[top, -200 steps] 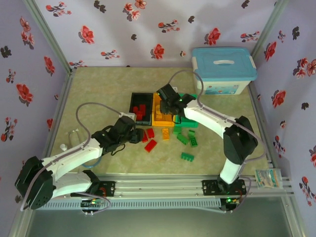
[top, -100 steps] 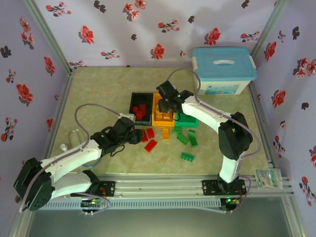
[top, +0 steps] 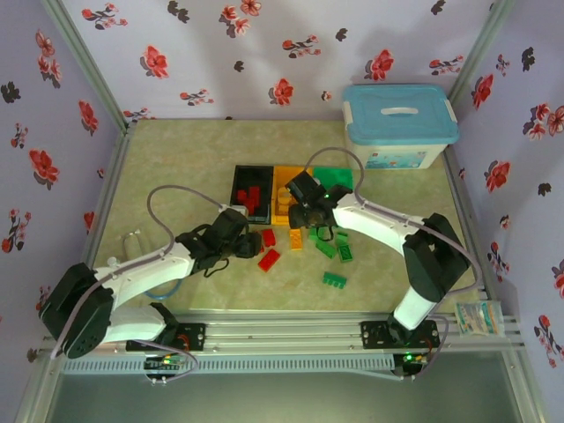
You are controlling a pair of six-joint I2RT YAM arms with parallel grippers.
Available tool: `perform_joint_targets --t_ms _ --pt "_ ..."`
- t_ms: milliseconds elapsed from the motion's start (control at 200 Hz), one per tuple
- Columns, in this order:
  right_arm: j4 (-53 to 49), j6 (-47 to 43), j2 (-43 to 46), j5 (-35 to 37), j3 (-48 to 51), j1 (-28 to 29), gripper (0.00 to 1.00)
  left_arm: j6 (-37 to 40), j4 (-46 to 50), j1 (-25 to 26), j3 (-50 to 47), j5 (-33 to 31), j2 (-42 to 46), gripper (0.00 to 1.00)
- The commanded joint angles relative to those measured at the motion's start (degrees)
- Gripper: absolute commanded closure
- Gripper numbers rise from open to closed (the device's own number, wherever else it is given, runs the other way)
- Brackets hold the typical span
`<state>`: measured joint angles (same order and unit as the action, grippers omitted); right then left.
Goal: Sort the legos into containers by color
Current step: Pick up the lego from the center of the table.
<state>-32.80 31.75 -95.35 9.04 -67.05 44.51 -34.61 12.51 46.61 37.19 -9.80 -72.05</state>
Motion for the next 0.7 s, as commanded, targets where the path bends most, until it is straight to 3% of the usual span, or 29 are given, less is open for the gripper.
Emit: perform_joint_targets --t_ms 0,285,695 --pt "2.66 2.56 -0.25 -1.62 2.07 1.51 0.37 -1.42 -1.68 0.33 1.57 0.64 -0.89 0.31" --pt "4.73 4.05 -5.49 -3.23 2.54 3.2 0.39 -2.38 -1.7 0.28 1.05 0.62 -0.37 0.3" --pt "3.68 4.21 -10.74 -2.5 1.21 4.39 0.49 -2.01 -1.46 0.15 1.83 0.65 -0.96 0.3"
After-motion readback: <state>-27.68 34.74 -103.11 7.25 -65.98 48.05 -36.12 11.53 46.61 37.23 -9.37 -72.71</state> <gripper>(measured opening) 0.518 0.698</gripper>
